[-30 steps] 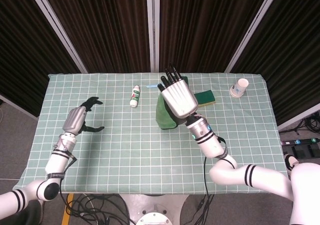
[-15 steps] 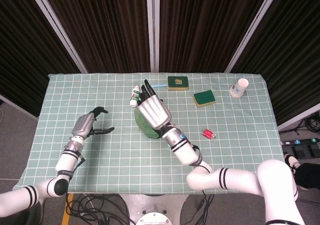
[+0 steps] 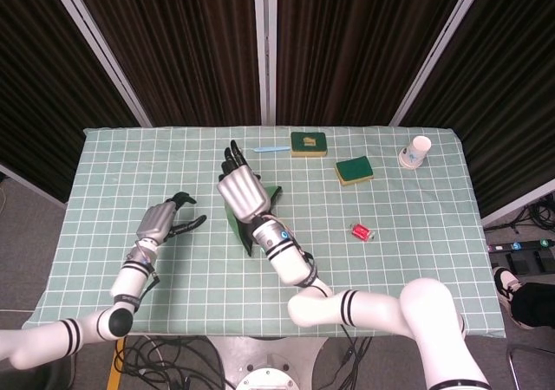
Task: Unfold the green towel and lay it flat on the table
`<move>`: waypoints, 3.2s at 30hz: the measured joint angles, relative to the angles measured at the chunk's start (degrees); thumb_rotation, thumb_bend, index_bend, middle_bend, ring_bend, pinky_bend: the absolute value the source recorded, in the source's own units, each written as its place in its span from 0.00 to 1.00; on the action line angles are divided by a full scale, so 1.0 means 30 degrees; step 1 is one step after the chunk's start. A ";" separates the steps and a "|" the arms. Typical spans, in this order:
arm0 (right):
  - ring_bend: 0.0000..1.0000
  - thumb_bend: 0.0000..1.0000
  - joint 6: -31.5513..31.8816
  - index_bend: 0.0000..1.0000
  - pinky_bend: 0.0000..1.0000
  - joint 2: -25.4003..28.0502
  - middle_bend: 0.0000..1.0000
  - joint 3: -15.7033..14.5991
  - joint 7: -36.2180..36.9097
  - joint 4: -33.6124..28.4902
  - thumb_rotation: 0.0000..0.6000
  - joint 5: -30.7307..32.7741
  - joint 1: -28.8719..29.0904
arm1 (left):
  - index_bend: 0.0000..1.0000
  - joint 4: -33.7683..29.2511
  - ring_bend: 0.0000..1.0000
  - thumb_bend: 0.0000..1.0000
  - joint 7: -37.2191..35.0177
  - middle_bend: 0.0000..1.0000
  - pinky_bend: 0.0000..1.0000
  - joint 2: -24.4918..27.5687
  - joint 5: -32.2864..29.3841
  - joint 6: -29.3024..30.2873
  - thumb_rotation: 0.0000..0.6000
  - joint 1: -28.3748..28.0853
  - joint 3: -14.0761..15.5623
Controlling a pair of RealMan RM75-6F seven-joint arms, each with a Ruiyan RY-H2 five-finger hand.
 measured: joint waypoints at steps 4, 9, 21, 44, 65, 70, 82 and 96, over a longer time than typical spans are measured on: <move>0.10 0.51 0.0035 0.75 0.03 -0.0687 0.30 0.0408 -0.0065 0.0963 0.99 0.0591 0.0576 | 0.31 -0.0149 0.24 0.00 0.0988 0.24 0.34 -0.0204 -0.0251 0.0248 0.32 -0.0363 0.0056; 0.10 0.51 0.0035 0.75 0.03 -0.1367 0.30 0.0921 0.0201 0.1924 0.99 0.1199 0.1246 | 0.31 -0.0594 0.24 0.00 0.2267 0.23 0.34 -0.0390 -0.0945 0.0499 0.33 -0.0954 -0.0036; 0.10 0.51 0.0851 0.75 0.03 -0.2242 0.30 0.1397 0.0489 0.3018 0.97 0.1526 0.1930 | 0.31 -0.1172 0.24 0.00 0.4508 0.23 0.34 -0.0932 -0.2800 0.0771 0.32 -0.2298 -0.0197; 0.10 0.51 0.2017 0.74 0.03 -0.1749 0.29 0.1748 0.1057 0.1564 0.97 0.1834 0.1482 | 0.36 0.1158 0.24 0.06 0.7301 0.23 0.34 -0.2907 -0.6469 0.1005 0.43 -0.3850 0.0079; 0.10 0.51 0.1556 0.73 0.03 -0.2134 0.29 0.1694 0.1053 0.2157 0.96 0.2522 0.2046 | 0.35 -0.1037 0.24 0.00 0.6891 0.23 0.34 -0.1987 -0.7087 0.0952 0.18 -0.4211 -0.0703; 0.10 0.51 0.1729 0.73 0.03 -0.2179 0.29 0.1931 0.1103 0.2046 0.96 0.2595 0.2172 | 0.35 -0.0613 0.24 0.00 0.7905 0.23 0.34 -0.2516 -0.7600 0.1596 0.19 -0.4710 -0.0530; 0.10 0.51 0.2480 0.74 0.03 -0.0586 0.29 0.1634 0.1774 -0.0500 0.96 0.2428 0.0844 | 0.39 0.0673 0.24 0.12 0.8609 0.23 0.34 -0.3357 -0.8958 0.1901 0.53 -0.4854 -0.0290; 0.10 0.51 0.2869 0.73 0.03 0.0825 0.29 0.1077 0.2385 -0.2896 0.96 0.2535 -0.0246 | 0.56 0.0945 0.28 0.28 0.7069 0.29 0.34 -0.3646 -0.8572 0.1541 0.73 -0.4359 -0.1053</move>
